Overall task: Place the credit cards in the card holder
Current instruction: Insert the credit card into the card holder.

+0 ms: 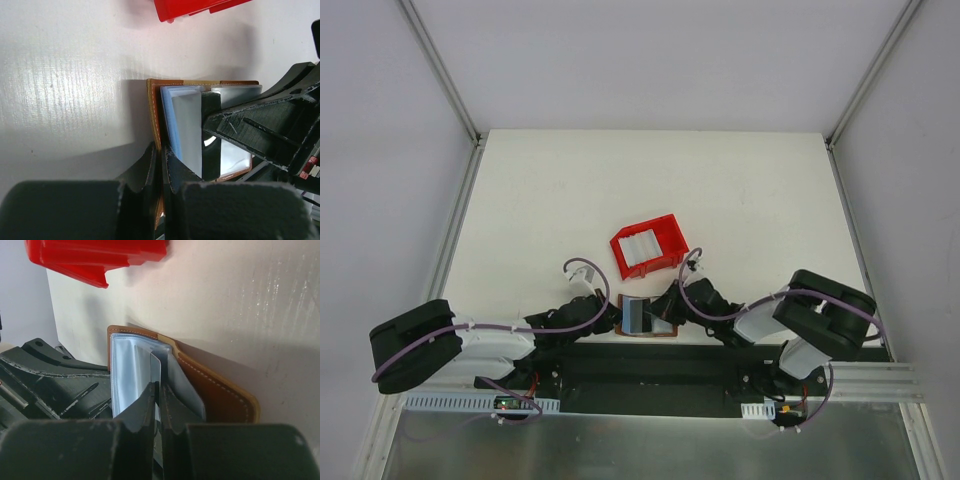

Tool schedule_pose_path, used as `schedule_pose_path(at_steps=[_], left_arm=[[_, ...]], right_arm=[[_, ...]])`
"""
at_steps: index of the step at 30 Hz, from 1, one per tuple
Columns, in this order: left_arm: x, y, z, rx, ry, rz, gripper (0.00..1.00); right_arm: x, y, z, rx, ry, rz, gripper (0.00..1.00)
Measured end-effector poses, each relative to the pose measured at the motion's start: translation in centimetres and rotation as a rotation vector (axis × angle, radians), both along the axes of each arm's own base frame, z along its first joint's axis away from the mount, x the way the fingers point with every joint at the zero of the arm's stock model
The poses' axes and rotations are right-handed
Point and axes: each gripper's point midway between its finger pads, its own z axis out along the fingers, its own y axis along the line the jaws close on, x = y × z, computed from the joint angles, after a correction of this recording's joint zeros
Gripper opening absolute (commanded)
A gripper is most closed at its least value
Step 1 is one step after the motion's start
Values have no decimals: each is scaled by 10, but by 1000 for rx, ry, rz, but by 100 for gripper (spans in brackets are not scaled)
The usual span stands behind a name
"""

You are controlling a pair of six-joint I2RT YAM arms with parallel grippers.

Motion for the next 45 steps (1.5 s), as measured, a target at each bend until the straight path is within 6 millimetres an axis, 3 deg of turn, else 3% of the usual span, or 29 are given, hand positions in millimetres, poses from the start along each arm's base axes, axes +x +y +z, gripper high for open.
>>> schedule_pose_path(at_steps=[5, 8, 14, 25, 37, 45], left_arm=[[-1, 3, 1, 4, 0, 4, 0], [-2, 5, 2, 9, 2, 5, 0], [-2, 11, 1, 24, 0, 16, 0], [-1, 12, -1, 35, -4, 16, 0], [-1, 13, -2, 47, -11, 9, 0], [-1, 13, -2, 50, -14, 10, 0]], right_arm=[[-1, -3, 5, -19, -20, -4, 44], [-3, -9, 11, -63, -40, 10, 47], [-3, -14, 12, -162, -65, 47, 46], [-7, 11, 7, -177, -33, 145, 39], [-7, 11, 4, -199, -43, 146, 14], [-8, 15, 7, -186, -19, 139, 16]])
